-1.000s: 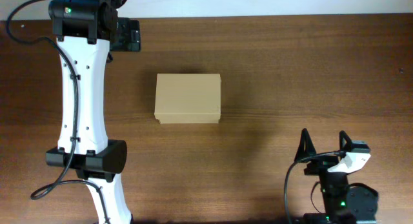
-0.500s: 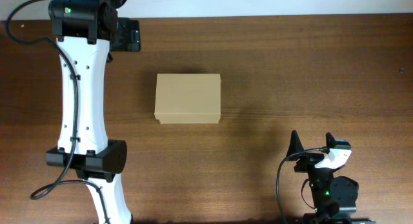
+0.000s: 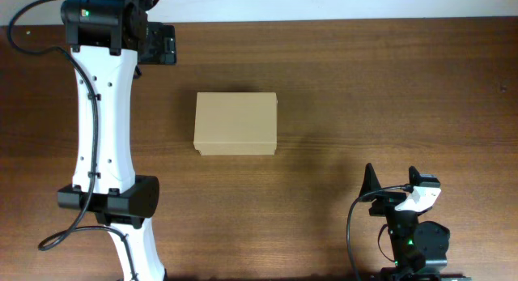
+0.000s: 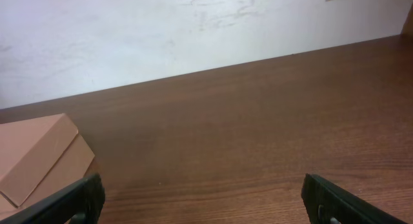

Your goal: Pack container

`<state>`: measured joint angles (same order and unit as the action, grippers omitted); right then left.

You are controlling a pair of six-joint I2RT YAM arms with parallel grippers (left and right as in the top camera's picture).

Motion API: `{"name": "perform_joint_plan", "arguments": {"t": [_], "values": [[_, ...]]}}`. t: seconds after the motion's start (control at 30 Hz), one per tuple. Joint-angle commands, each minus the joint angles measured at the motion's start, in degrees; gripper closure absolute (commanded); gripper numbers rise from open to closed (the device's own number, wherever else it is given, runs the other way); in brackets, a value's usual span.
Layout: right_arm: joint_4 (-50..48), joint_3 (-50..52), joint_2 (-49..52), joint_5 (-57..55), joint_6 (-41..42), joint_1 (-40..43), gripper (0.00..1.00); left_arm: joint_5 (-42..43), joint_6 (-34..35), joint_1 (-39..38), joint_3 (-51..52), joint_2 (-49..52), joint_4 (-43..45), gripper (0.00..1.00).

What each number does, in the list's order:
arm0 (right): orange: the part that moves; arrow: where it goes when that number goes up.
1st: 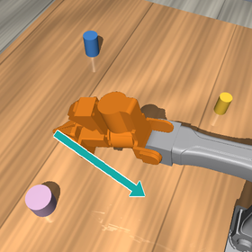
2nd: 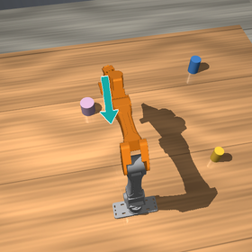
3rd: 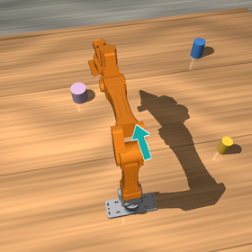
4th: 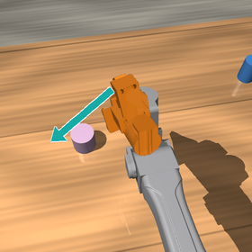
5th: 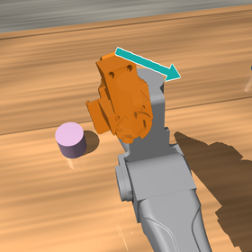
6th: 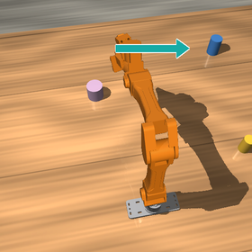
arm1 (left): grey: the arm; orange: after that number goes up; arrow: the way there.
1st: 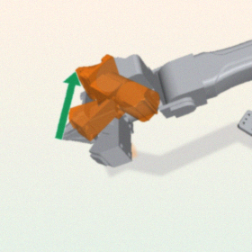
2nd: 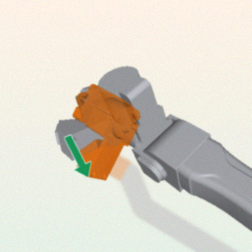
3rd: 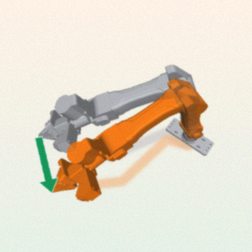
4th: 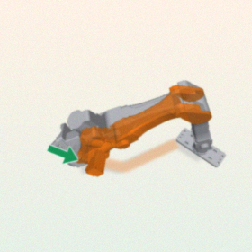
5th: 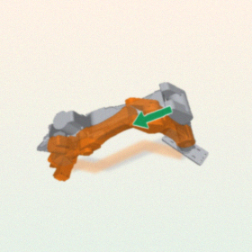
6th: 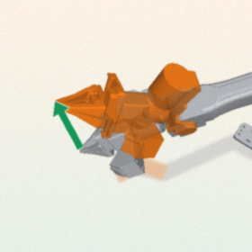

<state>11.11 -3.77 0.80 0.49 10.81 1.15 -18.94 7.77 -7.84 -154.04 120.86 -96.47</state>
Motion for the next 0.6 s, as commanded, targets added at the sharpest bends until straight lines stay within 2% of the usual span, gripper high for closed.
{"name": "perform_joint_plan", "arguments": {"t": [0.0,0.2,0.33,0.5,0.57], "values": [[-0.26,0.66,-0.66,0.37,0.61,0.48,0.01,-0.79,0.33,0.04,-0.52,-0.42,-0.02,0.00],[-0.26,0.66,-0.66,0.35,0.61,0.48,0.01,-0.79,0.33,-4.68,2.49,-6.93,-0.02,0.01],[-0.26,0.66,-0.66,0.37,0.61,0.48,0.01,-0.79,0.33,-10.45,15.91,-18.64,0.00,0.00],[-0.26,0.66,-0.66,0.35,0.59,0.48,0.01,-1.46,0.20,-11.98,33.00,-31.39,0.48,0.00],[-0.26,0.66,-0.66,0.35,0.61,0.48,0.01,-4.22,0.11,-11.41,41.77,-37.92,5.68,0.00]]}}
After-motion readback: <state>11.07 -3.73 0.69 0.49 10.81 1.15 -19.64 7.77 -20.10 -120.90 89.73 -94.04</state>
